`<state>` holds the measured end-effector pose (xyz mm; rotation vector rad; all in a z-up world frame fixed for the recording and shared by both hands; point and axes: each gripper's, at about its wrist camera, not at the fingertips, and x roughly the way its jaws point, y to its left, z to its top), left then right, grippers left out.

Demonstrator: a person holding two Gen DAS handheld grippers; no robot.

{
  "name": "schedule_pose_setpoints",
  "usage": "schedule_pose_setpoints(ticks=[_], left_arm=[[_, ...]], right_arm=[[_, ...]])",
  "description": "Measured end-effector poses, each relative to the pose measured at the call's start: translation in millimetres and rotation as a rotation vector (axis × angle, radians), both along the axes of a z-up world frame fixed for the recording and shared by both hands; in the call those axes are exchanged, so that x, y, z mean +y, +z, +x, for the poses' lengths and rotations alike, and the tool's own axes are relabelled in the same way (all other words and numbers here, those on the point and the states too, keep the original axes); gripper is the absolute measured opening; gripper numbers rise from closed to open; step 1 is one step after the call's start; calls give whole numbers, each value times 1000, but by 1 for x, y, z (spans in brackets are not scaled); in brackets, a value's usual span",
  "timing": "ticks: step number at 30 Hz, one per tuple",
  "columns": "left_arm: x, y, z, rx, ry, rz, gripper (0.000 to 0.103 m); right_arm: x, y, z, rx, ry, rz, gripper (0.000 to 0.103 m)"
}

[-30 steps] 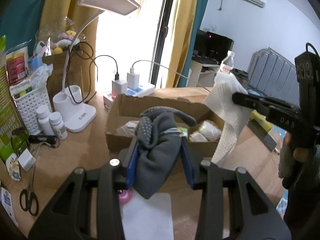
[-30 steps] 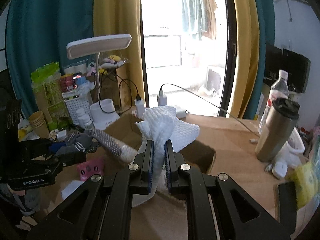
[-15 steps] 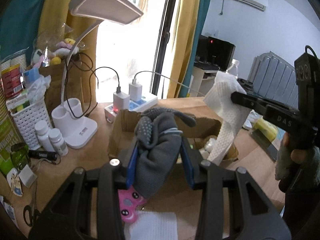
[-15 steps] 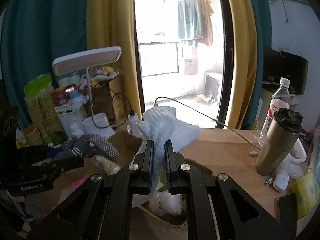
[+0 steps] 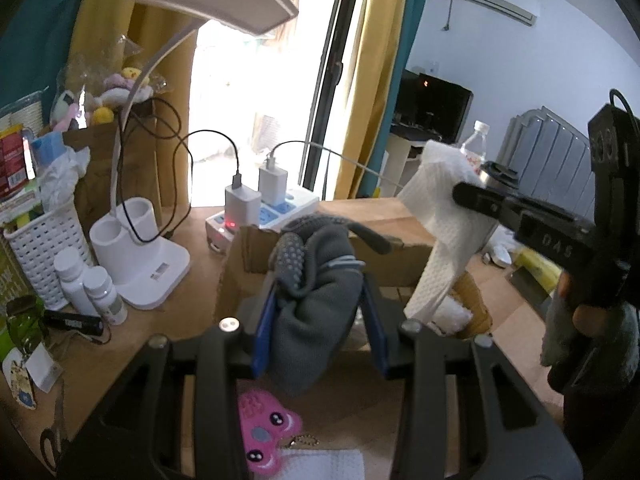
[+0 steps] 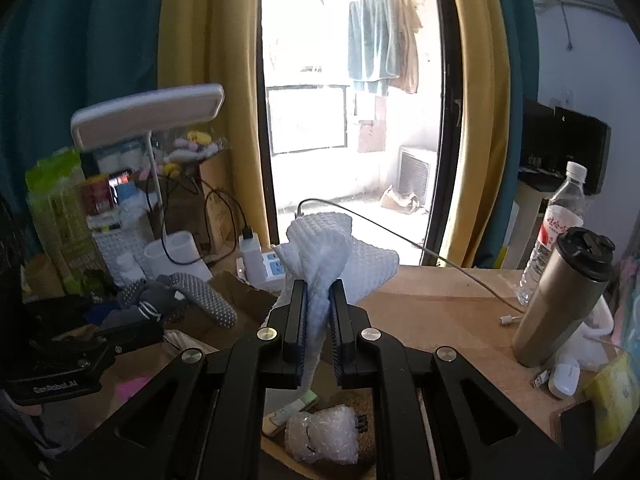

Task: Organize soft objects
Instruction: 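Carry the white towel and grey sock over the cardboard box with both grippers, then lower the towel with the right gripper while the left drops the sock, both opening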

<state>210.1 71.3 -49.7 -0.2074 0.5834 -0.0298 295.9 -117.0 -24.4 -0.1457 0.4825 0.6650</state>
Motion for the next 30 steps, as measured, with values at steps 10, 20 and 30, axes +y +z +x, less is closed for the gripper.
schedule_pose_setpoints(ticks=[10, 20, 30], left_arm=[[7, -13, 17, 20, 12, -9, 40], [19, -26, 34, 58, 48, -21, 42], [25, -37, 50, 84, 75, -22, 54]], right_arm=[[32, -31, 1, 76, 72, -44, 12], [58, -57, 4, 178, 156, -47, 12], [68, -70, 18, 270, 173, -37, 13]])
